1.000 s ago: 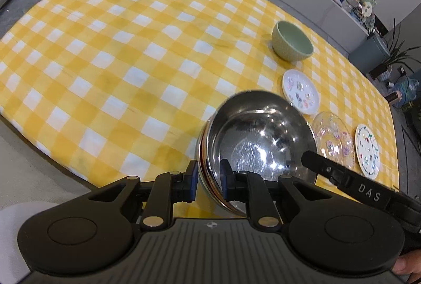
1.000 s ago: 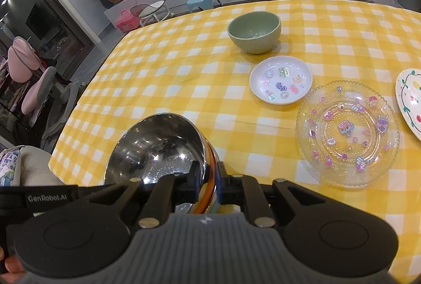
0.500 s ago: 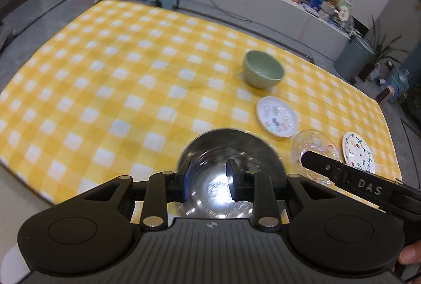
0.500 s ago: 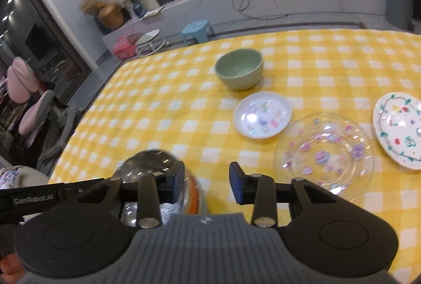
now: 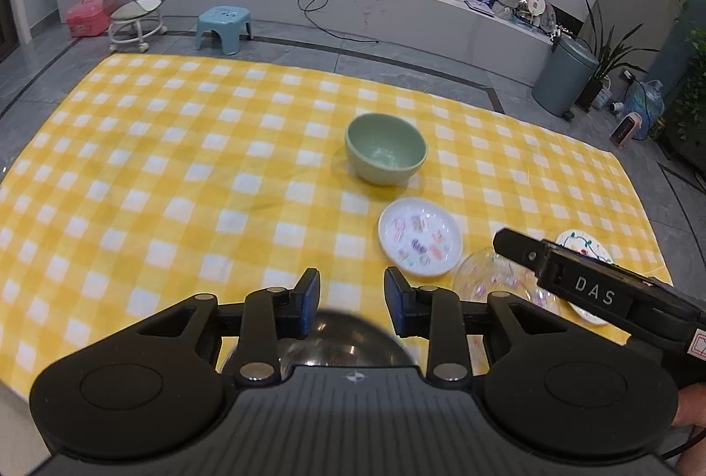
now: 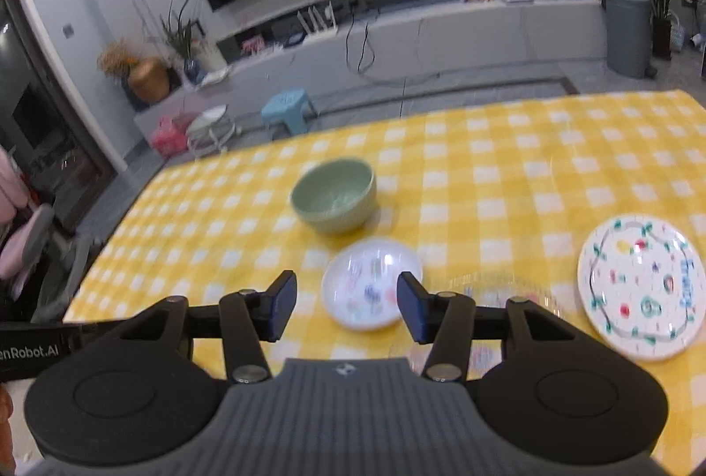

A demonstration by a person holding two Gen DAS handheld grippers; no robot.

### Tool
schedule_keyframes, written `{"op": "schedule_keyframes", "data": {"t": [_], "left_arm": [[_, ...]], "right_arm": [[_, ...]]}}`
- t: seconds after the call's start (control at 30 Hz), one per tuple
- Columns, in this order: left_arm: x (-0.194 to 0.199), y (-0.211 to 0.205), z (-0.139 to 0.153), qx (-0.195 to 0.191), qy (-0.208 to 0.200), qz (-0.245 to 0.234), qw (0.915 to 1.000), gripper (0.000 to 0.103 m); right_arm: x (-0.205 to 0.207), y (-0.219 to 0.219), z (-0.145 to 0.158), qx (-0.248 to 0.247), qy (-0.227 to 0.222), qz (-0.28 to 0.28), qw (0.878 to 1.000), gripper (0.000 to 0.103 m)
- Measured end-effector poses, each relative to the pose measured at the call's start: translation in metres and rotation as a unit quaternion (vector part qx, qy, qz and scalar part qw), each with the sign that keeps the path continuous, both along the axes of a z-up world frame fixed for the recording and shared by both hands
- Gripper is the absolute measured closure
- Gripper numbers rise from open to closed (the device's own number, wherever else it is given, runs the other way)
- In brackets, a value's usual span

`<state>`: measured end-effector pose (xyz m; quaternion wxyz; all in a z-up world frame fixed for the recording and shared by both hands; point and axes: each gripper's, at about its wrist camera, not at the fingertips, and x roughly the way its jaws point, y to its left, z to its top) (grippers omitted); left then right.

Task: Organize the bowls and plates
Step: 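Move both grippers to the pale green bowl's rim and close on it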

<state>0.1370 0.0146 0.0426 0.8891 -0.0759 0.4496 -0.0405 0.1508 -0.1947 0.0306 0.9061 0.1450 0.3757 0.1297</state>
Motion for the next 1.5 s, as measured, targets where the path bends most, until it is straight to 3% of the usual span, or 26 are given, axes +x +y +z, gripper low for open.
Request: {"op": "schedule_keyframes", "data": {"t": [0.1,0.3,0.53,1.0,1.17,1.27,1.5], "left_arm": [[0.014,-0.004,0.002,-0.001,-0.003,-0.009,1.0,0.059],[0.048,-0.003,0.001,-0.011,-0.005,-0.013,0.9998,0.056],[0.087,0.005,-0.008,-0.043,-0.007,-0.011,0.999,0.056],[0.149,0.008,-0.029,-0.058,-0.01,-0.016,0.9981,0.052],[0.167,0.007,-0.042,-0.043,-0.008,-0.014,0.999,0.052],[0.178,0.009,-0.051,-0.039,-0.002,-0.01,0.9992,0.052],[0.2,0.001,-0.079,-0.017,0.041,-0.016,0.9989,0.052]], "right_arm": [[0.015,-0.003,0.0,0.02,-0.012,-0.009,1.0,0.05],[0.04,-0.005,-0.007,0.031,-0.022,-0.02,0.999,0.047],[0.077,-0.007,-0.014,0.03,-0.015,-0.032,0.999,0.047],[0.129,-0.006,-0.045,0.038,0.015,-0.05,0.998,0.047],[0.145,-0.01,-0.054,0.059,0.028,-0.066,0.996,0.049],[0.152,-0.01,-0.061,0.076,0.042,-0.068,0.994,0.055],[0.159,0.003,-0.077,0.076,0.065,-0.051,0.994,0.059]]}}
